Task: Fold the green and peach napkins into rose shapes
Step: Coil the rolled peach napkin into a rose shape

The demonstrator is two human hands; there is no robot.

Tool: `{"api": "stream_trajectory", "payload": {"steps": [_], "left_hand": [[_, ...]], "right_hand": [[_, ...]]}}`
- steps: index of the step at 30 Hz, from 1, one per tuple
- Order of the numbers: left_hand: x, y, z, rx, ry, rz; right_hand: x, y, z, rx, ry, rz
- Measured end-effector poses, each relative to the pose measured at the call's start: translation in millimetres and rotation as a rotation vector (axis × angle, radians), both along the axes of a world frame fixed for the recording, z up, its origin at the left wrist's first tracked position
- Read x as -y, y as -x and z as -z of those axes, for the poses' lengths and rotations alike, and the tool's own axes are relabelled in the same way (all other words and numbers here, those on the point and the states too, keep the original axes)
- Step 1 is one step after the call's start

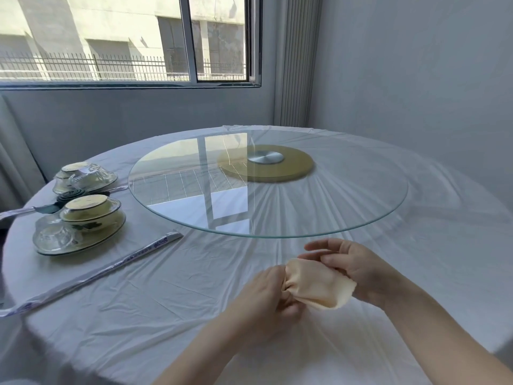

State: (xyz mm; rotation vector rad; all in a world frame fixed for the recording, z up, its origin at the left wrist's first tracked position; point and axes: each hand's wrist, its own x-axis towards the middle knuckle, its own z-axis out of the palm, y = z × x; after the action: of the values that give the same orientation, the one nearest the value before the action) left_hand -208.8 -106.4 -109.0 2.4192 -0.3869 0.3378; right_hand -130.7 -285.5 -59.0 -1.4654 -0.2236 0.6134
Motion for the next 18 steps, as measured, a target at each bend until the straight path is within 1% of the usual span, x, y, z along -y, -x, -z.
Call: {"api": "stream_trajectory", "payload": {"steps": [2,6,9,12,13,15,18], "left_hand": [[-0.7,-0.7,1.2,-0.004,0.009,0.008],[-1.3,-1.3,2.3,-0.017,0.007,0.019],[-1.6,-2.5,3.6,-0.013,-0.006,0.027],[-0.8,-1.6,2.5,0.000,-0.078,0.001],[0.1,-1.4,2.8,0.021,-0.119,-0.013],[3.4,-1.0,5.7,0.048,-0.191,-0.071],[8.3,-1.7,13.8,0.215,-0.246,-0.131]], "right_hand": [[3.8,3.7,11.0,0.017,0.031,0.031],[2.9,4.9,14.0,-0.102,0.075,0.134],[-2.5,-3.4,8.3,-0.146,0.250,0.064],[-11.5,-12.2,-0.9,-0.199,0.281,-0.027],[-14.7,-13.0,-5.6,-0.180,0.326,-0.038],[-20.1,-11.2,-14.2,-0.071,0.454,-0.067],[-24.1,-11.6,-18.1,0.023,0.537,-0.137]]}}
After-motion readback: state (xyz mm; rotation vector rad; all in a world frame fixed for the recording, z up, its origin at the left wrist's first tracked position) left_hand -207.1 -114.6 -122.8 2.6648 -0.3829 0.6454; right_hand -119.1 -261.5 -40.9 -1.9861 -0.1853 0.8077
